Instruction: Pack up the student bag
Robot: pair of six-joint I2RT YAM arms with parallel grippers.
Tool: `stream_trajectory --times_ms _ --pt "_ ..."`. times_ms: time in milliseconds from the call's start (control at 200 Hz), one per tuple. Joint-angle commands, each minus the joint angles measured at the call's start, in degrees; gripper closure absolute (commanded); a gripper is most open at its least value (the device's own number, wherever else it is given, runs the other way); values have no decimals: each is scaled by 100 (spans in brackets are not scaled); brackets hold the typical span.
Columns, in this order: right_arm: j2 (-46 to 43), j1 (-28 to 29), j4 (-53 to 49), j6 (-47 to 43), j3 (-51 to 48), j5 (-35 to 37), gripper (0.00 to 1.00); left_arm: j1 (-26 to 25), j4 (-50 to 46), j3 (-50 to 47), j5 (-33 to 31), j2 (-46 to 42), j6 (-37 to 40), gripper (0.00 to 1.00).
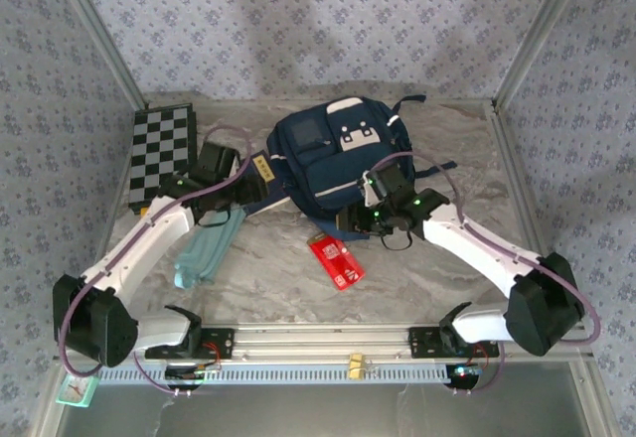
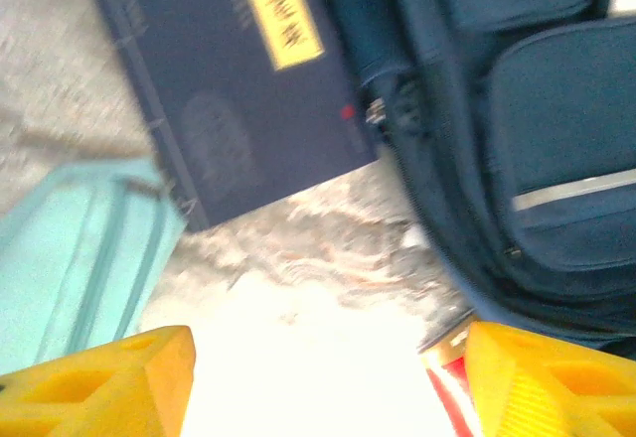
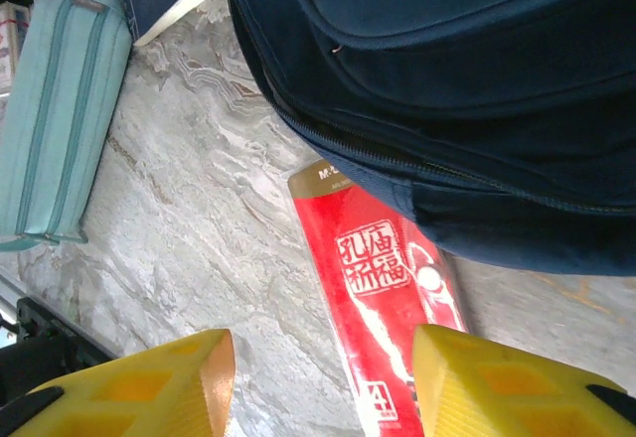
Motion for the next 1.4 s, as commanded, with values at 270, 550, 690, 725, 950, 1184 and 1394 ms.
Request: stream_trajectory --times_ms 270,550,690,725,950,1184,1394 --pt "1150 658 1154 673 351 428 46 118 1447 -604 675 972 -1542 25" --pt "2047 946 1099 637 1173 500 46 286 1948 -355 399 1809 -1418 26" --pt "2665 1082 914 580 1833 680 46 550 2062 -434 405 1997 -1400 27" --pt "2824 1081 916 577 1962 656 46 611 2077 -453 383 2032 -1394 27" --pt "3827 1154 595 497 3003 801 46 1064 2010 -557 261 2073 -1147 26" --pt "4875 983 -28 216 4189 1219 45 1410 1864 -504 429 1960 -893 27" --pt "5434 698 -528 78 5057 1680 43 1401 1993 -499 780 1914 -1222 26"
